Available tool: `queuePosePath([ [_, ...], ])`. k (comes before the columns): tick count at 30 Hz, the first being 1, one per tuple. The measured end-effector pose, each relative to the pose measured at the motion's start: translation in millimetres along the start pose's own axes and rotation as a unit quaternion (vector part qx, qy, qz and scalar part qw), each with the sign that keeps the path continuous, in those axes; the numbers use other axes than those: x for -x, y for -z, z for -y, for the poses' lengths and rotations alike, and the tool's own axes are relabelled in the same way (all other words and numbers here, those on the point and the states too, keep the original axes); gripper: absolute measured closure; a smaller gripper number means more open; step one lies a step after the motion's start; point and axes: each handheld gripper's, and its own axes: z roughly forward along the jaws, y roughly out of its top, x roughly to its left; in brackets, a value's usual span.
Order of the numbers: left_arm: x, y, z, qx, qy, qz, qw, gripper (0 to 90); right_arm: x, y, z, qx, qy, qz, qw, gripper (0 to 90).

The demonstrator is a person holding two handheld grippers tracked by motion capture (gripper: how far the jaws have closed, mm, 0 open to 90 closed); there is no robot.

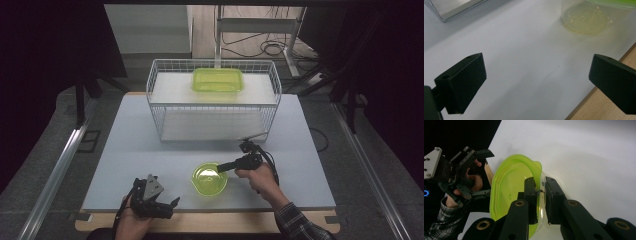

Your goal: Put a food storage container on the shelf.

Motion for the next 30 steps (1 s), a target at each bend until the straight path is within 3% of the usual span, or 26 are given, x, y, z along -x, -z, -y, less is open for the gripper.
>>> queuePosePath([
  [11,-0.1,0.4,-0.1,0.001,0.001,-0.001,1.0000,0.9,-15.4,21.1,-2.7,0.038,0.020,0.007,0.9991,81.1],
  [30,-0.3,0.3,-0.1,0.001,0.000,-0.001,1.0000,0.9,-29.7,60.2,-15.4,0.090,0.021,-0.002,0.9957,81.2],
])
